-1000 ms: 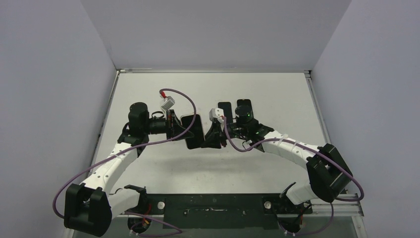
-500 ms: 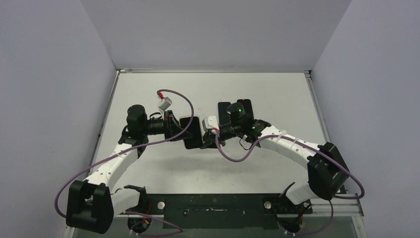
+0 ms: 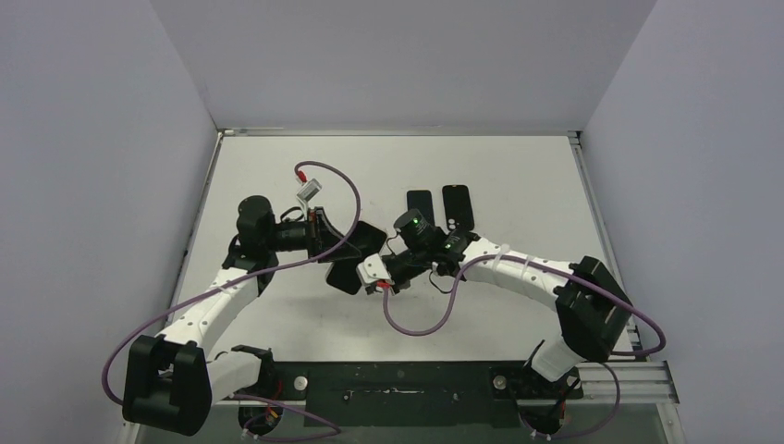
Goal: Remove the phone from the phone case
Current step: Remove the phone case from the phone.
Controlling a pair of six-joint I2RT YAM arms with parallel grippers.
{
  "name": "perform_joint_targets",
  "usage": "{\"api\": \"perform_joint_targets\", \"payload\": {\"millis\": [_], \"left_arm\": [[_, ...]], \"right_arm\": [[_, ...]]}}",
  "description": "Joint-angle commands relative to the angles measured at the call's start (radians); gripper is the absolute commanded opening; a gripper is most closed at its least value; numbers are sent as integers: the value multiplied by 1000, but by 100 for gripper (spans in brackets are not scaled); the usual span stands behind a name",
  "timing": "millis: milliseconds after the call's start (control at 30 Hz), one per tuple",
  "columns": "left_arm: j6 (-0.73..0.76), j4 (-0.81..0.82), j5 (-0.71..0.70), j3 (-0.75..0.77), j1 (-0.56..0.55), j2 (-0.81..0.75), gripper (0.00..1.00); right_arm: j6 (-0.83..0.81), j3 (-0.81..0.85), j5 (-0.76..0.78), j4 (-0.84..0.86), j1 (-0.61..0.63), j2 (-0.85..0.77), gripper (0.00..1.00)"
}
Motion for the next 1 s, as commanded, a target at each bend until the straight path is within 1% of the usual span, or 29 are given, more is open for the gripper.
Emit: {"api": "perform_joint_targets", "payload": {"millis": [0, 100, 167, 267, 300, 333, 400, 500, 567, 633, 767, 867, 967], "left_arm": [[-46, 79, -4, 29, -1, -29, 0], [-35, 77, -24, 21, 2, -45, 0], [-34, 80, -43, 15, 3, -54, 0], [-59, 117, -92, -8, 5, -72, 0], [-89, 149, -111, -23, 4, -78, 0], [-126, 201, -129, -45, 5, -83, 0], [-213, 305, -169, -90, 5, -91, 0], [-308, 412, -252, -150, 5, -104, 0], [-378, 471, -320, -188, 5, -111, 0], [-446, 541, -368, -224, 5, -112, 0], [-552, 661, -436, -281, 3, -101, 0], [-607, 718, -469, -304, -4, -101, 0], [-639, 749, -495, -317, -13, -104, 0]], "right_arm": [[26, -45, 22, 157, -13, -59, 0], [172, -130, -32, 305, -63, -111, 7], [308, -200, -73, 448, -105, -150, 16], [475, -308, -64, 634, -137, -214, 38], [517, -334, -45, 672, -139, -230, 47], [562, -355, -32, 702, -139, -245, 53], [663, -399, -6, 785, -140, -267, 59], [872, -480, 46, 970, -140, -294, 63], [1010, -534, 93, 1149, -140, -300, 64], [1120, -577, 132, 1270, -139, -295, 64], [1236, -617, 188, 1395, -118, -261, 63], [1291, -619, 209, 1449, -107, -221, 62], [1359, -623, 206, 1552, -98, -179, 60]]}}
